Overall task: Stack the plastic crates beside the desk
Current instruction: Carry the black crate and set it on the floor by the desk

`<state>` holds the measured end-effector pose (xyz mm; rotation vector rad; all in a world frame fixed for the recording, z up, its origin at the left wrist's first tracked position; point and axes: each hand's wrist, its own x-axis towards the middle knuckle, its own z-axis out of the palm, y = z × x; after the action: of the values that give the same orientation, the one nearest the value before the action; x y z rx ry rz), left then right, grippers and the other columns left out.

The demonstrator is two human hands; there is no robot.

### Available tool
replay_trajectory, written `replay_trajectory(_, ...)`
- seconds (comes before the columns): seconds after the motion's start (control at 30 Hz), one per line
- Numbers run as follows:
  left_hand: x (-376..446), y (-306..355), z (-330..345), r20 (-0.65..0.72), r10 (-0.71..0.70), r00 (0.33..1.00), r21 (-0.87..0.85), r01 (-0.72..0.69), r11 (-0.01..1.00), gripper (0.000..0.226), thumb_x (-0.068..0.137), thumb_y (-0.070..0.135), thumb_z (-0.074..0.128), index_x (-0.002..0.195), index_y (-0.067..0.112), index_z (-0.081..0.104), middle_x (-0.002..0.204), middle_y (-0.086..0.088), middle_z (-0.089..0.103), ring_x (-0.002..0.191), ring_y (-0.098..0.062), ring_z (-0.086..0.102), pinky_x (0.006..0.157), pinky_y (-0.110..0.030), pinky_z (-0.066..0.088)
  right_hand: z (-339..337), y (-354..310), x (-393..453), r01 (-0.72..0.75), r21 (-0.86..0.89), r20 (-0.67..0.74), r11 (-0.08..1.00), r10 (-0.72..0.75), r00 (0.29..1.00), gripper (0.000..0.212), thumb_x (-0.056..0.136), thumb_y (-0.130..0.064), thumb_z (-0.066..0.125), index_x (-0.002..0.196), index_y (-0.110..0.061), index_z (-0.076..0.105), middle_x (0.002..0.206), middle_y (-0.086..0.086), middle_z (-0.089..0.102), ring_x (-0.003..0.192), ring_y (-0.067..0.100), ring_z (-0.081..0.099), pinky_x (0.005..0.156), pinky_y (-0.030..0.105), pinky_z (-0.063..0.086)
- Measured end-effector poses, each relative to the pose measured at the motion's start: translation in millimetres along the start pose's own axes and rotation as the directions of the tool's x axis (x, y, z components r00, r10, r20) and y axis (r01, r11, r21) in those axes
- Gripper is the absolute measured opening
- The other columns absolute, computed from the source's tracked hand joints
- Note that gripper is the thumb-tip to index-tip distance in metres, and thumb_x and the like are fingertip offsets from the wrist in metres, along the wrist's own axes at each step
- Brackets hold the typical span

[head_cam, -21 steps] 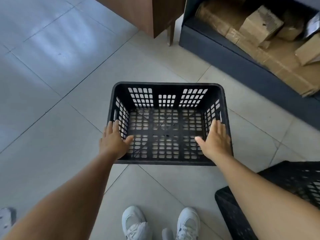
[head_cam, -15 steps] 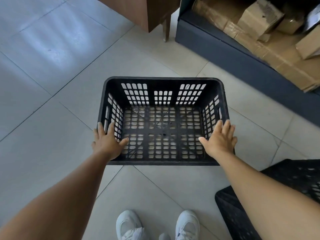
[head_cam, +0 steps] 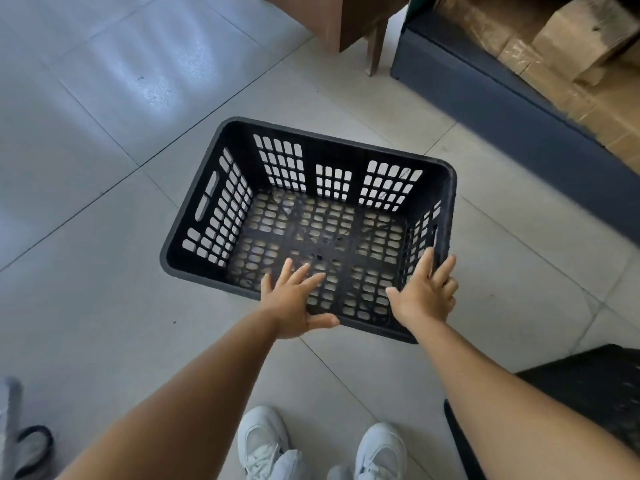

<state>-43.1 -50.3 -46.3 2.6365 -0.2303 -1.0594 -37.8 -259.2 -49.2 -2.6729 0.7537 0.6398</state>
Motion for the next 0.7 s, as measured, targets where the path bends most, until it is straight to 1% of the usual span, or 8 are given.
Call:
replay_trajectory(0.1,-6.1,-11.5,1.5,-0.087,-0.042,0.995,0.072,0.048,0.996,0.081,0.081,0.065,0.05,0.149,0.035,0.015,0.161,0.003,0.001,0.145,-0.024,-0.019,0.113,-0.056,-0.012,9.9,-31.4,-19.5,0.081,0.095,0.014,0.992,-0.082,0.997,0.094,0.089,-0.029,0.061,0.151,-0.018,-0.01,0.158,0.013,-0.017,0.14,0.035,0.011,0.108,0.039,0.033)
replay_trajectory(0.2,-18.7,-42.2,-7.2,-0.227,-0.205,0.952,0.05,0.221,0.974,0.089,0.081,0.065,0.049,0.151,0.03,0.006,0.16,-0.004,-0.012,0.143,-0.028,-0.024,0.113,-0.053,-0.011,13.2,-57.6,-34.6,0.135,0.145,0.054,0.98,-0.144,0.988,0.093,0.091,-0.027,0.06,0.151,-0.012,-0.009,0.159,0.012,-0.013,0.144,0.033,0.01,0.104,0.037,0.038)
replay_trajectory(0.3,-28.6,-67.8,-14.3,-0.323,-0.447,0.834,-0.272,0.371,0.888,0.1,0.082,0.053,0.059,0.15,0.021,-0.007,0.158,-0.011,-0.018,0.146,-0.031,-0.014,0.118,-0.048,0.0,18.6,-86.0,-47.0,0.175,0.184,0.084,0.967,-0.193,0.978,0.09,0.091,-0.027,0.059,0.151,-0.006,-0.005,0.16,0.012,-0.006,0.144,0.03,0.019,0.105,0.035,0.038)
replay_trajectory(0.4,-27.0,-66.1,-22.2,-0.314,-0.558,0.768,-0.696,0.214,0.686,0.099,0.081,0.036,0.068,0.149,0.011,0.0,0.157,-0.012,0.005,0.145,-0.029,0.011,0.118,-0.046,0.019,26.0,-115.4,-56.8,0.245,0.207,0.099,0.947,-0.269,0.958,0.082,0.091,-0.028,0.059,0.15,-0.006,0.006,0.157,0.01,0.008,0.134,0.026,0.037,0.097,0.033,0.043)
replay_trajectory(0.5,-24.3,-47.9,-30.2,-0.166,-0.659,0.734,-0.869,0.206,0.449,0.098,0.088,0.022,0.062,0.148,0.007,-0.014,0.159,-0.007,-0.012,0.147,-0.022,0.005,0.117,-0.033,0.014,29.2,-138.5,-54.9,0.321,0.216,0.054,0.922,-0.339,0.939,0.073,0.091,-0.025,0.058,0.149,-0.01,0.016,0.156,0.007,0.017,0.136,0.024,0.033,0.101,0.033,0.039)
replay_trajectory(0.57,-22.1,-48.0,-34.4,-0.104,-0.72,0.686,-0.882,0.272,0.386,0.094,0.091,0.01,0.054,0.147,0.008,-0.022,0.158,-0.001,-0.022,0.147,-0.021,0.005,0.113,-0.03,0.019,29.0,-152.6,-44.9,0.327,0.235,0.039,0.915,-0.345,0.938,0.079,0.092,-0.02,0.056,0.151,-0.008,0.005,0.16,0.007,0.003,0.143,0.024,0.021,0.106,0.032,0.034)
replay_trajectory(0.63,-21.2,-58.3,-41.1,-0.106,-0.743,0.661,-0.866,0.305,0.395,0.091,0.09,0.0,0.049,0.147,0.009,-0.021,0.158,0.001,-0.021,0.146,-0.021,0.01,0.11,-0.03,0.026,28.7,-167.1,-33.1,0.299,0.25,0.07,0.921,-0.325,0.943,0.083,0.094,-0.016,0.053,0.151,-0.006,-0.007,0.16,0.007,-0.016,0.147,0.025,0.013,0.108,0.031,0.032)
replay_trajectory(0.7,-18.3,-74.1,-48.5,-0.129,-0.731,0.67,-0.85,0.306,0.43,0.092,0.087,-0.006,0.048,0.148,0.011,-0.019,0.159,0.002,-0.018,0.145,-0.02,0.014,0.107,-0.03,0.03,30.9,-181.7,-24.4,0.275,0.259,0.101,0.926,-0.309,0.946,0.082,0.096,-0.014,0.048,0.15,-0.003,-0.012,0.156,0.01,-0.028,0.145,0.028,0.02,0.1,0.029,0.037)
